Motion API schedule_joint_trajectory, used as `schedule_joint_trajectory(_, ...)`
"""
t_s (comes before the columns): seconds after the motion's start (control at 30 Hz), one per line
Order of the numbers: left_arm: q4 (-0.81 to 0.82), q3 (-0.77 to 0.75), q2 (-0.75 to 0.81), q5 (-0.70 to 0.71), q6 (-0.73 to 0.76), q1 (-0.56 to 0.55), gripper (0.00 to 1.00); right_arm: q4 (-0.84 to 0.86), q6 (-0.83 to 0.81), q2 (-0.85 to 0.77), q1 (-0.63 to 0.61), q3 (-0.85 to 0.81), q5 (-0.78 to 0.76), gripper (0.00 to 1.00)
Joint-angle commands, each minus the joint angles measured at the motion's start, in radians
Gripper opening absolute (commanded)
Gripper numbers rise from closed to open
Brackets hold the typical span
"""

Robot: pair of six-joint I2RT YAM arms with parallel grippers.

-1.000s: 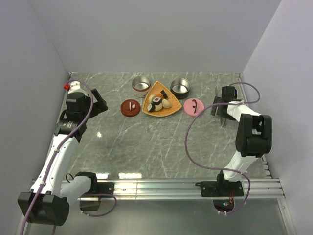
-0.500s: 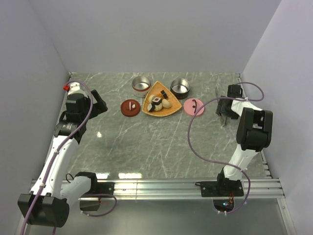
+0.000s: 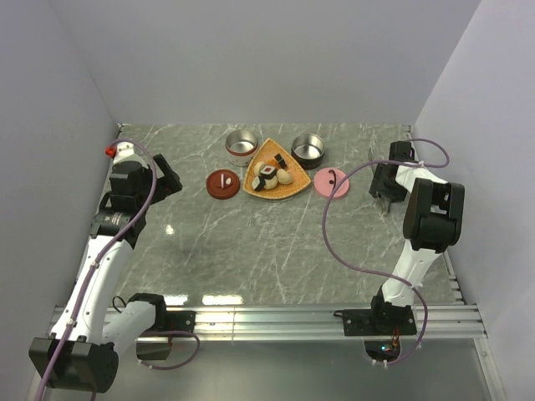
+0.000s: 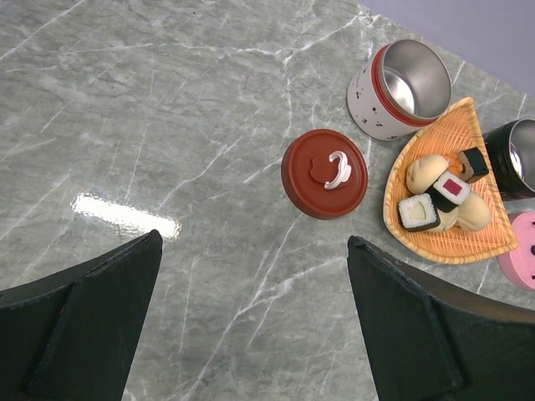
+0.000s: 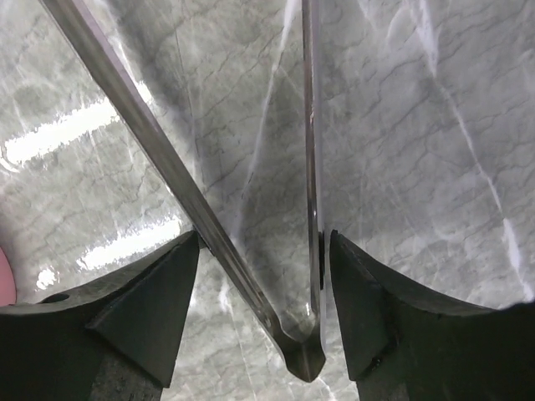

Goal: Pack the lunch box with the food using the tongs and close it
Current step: Grab the clamp with the right arm

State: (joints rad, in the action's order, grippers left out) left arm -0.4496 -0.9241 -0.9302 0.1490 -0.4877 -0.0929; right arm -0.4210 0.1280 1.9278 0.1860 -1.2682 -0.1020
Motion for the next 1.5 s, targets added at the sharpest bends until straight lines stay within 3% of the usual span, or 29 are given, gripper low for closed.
schedule_joint_trajectory(0.0,-0.003,-0.009,0.016,0.02,0.001,0.005,0.99,-0.033,-0.004,-0.012,0.0,-0.036,0.015,0.71)
schedule_joint_trajectory(0.3,-0.003,-0.004,0.037,0.03,-0.008,0.005,0.99,-0.033,-0.008,-0.098,0.0,-0.02,0.033,0.65)
schedule_joint_trajectory(0.43,0.005,0.007,0.047,0.024,-0.018,0.005,0.99,-0.015,-0.03,-0.168,0.0,-0.007,0.071,0.58)
schedule_joint_trajectory(0.57,0.009,0.013,0.047,0.015,-0.02,0.005,0.99,-0.007,-0.034,-0.147,0.0,0.004,0.093,0.59)
schedule_joint_trajectory(0.87,-0.02,0.001,0.065,0.031,-0.005,0.005,0.99,-0.024,0.007,-0.133,0.003,-0.02,0.025,0.7)
schedule_joint_trajectory(0.9,-0.018,0.002,0.065,0.029,-0.006,0.005,1.0,-0.024,0.01,-0.13,0.001,-0.02,0.025,0.75)
schedule_joint_trajectory(0.93,-0.015,0.004,0.064,0.023,-0.006,0.005,0.99,-0.031,0.013,-0.121,0.001,-0.025,0.025,0.9)
schedule_joint_trajectory(1.07,-0.015,-0.005,0.045,0.011,-0.002,0.005,0.99,-0.056,0.018,-0.093,0.001,-0.06,0.025,0.91)
schedule_joint_trajectory(1.4,-0.009,-0.001,0.037,-0.009,0.004,0.005,1.0,-0.14,0.042,0.008,0.001,-0.132,-0.004,0.86)
schedule_joint_trajectory(1.47,-0.009,0.004,0.034,-0.009,0.0,0.004,0.99,-0.165,0.032,0.026,0.001,-0.151,0.01,0.77)
